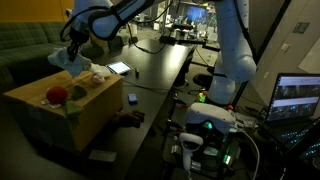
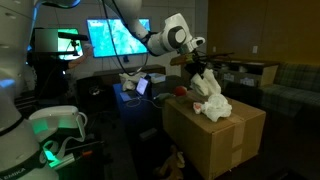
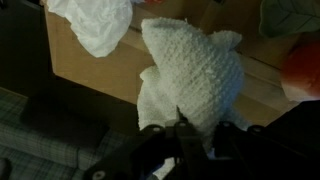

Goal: Put the objects on the table onto the box and the objects on the box onto the table

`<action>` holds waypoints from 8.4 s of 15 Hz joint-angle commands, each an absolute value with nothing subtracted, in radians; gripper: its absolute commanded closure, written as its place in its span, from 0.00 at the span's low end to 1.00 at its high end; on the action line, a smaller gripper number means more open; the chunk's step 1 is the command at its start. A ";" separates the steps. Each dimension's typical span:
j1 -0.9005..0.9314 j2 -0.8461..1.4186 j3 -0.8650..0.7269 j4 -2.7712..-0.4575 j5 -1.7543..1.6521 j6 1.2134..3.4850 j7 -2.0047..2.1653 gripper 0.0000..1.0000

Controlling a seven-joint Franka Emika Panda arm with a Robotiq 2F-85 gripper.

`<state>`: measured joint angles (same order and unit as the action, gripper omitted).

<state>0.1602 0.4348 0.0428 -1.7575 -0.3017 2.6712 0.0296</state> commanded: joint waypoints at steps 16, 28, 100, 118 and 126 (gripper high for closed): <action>0.349 0.474 -0.020 -1.683 -0.402 2.656 0.170 0.00; 0.416 0.457 0.056 -1.741 -0.364 2.622 0.192 0.00; 0.351 0.293 0.099 -1.979 -0.288 2.607 0.070 0.97; 0.332 0.224 0.031 -2.466 -0.555 2.896 0.354 0.97; 0.447 0.450 -0.106 -2.345 -0.731 2.939 0.738 0.97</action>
<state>0.4034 0.3625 -0.0762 -2.4138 -0.7135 2.9141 0.6458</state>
